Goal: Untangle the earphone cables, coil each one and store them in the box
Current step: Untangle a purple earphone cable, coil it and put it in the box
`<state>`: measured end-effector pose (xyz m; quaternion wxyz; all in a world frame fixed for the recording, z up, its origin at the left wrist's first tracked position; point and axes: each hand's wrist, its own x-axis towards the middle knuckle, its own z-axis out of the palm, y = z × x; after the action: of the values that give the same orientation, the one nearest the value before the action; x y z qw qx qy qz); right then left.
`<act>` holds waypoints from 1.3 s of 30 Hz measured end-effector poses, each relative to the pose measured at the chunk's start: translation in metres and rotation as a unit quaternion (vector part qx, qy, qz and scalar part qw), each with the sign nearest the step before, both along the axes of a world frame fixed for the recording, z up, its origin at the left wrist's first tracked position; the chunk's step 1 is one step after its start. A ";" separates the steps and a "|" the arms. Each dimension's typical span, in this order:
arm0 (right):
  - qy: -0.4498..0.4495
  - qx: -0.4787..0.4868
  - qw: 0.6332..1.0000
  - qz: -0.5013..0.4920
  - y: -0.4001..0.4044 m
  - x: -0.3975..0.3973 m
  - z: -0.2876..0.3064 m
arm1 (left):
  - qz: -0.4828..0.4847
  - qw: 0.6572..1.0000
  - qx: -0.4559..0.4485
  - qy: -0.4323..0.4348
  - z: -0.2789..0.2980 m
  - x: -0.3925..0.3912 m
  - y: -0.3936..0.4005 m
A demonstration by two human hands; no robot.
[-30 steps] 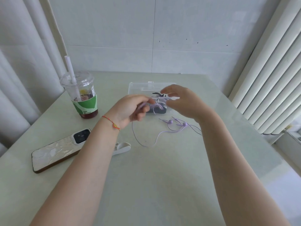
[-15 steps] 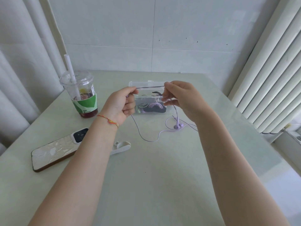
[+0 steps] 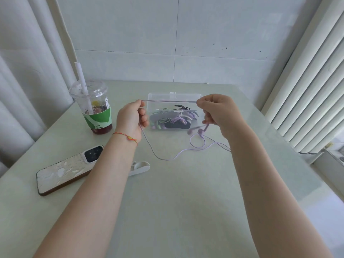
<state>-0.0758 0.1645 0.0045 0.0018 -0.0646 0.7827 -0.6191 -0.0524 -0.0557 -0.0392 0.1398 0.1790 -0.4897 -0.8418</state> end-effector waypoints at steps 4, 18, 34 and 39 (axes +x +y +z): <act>-0.031 0.075 0.992 -0.095 0.005 -0.005 -0.001 | 0.049 0.999 -0.004 -0.009 0.002 0.001 -0.005; 0.077 0.151 0.973 0.157 -0.022 0.022 0.005 | -0.267 0.916 -0.299 0.023 0.021 0.028 0.033; 0.035 0.179 0.978 -0.105 0.003 -0.005 -0.001 | 0.022 0.995 -0.083 -0.058 0.001 -0.001 -0.002; 0.049 0.143 0.982 -0.117 0.004 -0.010 -0.006 | -0.069 0.976 -0.194 -0.077 0.005 0.006 0.006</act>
<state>-0.0861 0.1688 -0.0017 -0.0999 -0.0021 0.8646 -0.4925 -0.0466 -0.0496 -0.0346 0.0755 0.1783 -0.6642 -0.7221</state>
